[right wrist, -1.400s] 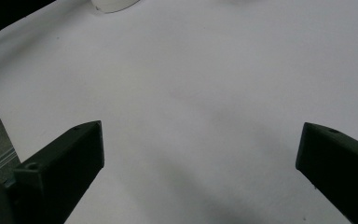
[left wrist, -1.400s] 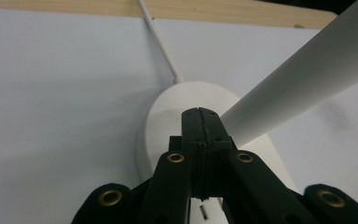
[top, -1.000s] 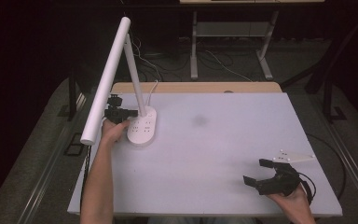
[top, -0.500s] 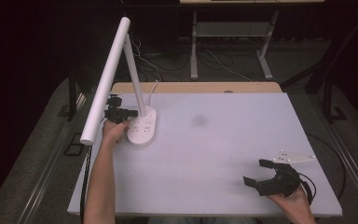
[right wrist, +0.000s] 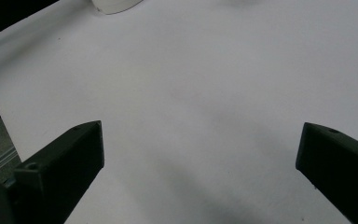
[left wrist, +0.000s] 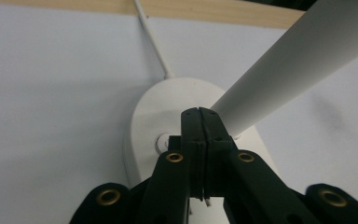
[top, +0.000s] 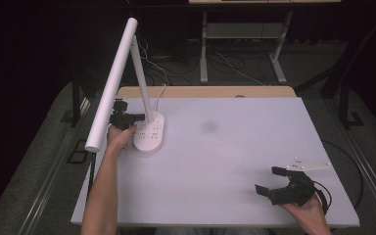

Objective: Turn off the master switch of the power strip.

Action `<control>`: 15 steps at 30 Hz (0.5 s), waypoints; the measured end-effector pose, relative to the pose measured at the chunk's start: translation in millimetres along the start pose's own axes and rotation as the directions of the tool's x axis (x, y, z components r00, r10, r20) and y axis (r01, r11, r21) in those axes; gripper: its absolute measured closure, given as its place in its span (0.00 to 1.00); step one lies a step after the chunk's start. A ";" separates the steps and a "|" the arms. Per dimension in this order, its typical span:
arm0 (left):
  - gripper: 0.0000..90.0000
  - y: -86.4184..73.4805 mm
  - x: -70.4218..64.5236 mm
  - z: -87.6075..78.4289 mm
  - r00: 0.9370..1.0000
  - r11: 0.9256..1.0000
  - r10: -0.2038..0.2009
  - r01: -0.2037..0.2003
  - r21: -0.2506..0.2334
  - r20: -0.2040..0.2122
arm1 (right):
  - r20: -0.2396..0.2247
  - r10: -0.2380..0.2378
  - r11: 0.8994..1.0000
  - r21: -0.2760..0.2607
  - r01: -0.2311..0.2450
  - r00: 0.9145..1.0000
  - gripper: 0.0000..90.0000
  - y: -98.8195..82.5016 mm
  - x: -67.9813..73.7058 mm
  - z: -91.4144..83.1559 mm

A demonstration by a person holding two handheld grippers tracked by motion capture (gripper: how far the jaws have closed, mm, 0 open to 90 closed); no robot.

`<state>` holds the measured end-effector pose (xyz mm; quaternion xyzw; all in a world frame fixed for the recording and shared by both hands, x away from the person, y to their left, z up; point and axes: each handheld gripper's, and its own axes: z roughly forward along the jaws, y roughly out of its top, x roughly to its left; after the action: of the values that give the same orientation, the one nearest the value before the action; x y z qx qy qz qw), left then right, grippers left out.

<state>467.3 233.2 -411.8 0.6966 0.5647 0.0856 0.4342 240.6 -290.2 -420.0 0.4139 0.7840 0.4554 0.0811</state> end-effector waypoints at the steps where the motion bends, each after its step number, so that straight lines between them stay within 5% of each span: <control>1: 0.96 0.8 0.0 -3.1 1.000 1.000 0.015 -0.015 -0.002 0.008 | 0.000 -0.001 1.000 0.001 0.001 1.000 0.00 0.0 0.1 0.2; 7: 0.89 -3.5 -1.9 -21.6 0.999 0.998 0.023 -0.022 -0.052 0.025 | 0.000 0.002 1.000 0.000 -0.002 1.000 0.00 0.0 0.2 0.1; 15: 0.52 -18.9 -0.1 -43.8 0.996 0.995 0.017 -0.007 -0.103 0.090 | 0.000 0.000 1.000 -0.006 0.000 1.000 0.00 0.0 1.3 -0.6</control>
<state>427.0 255.2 -398.4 0.6800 0.5350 0.0852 0.4941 239.4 -289.6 -419.3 0.4137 0.7827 0.4576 0.0823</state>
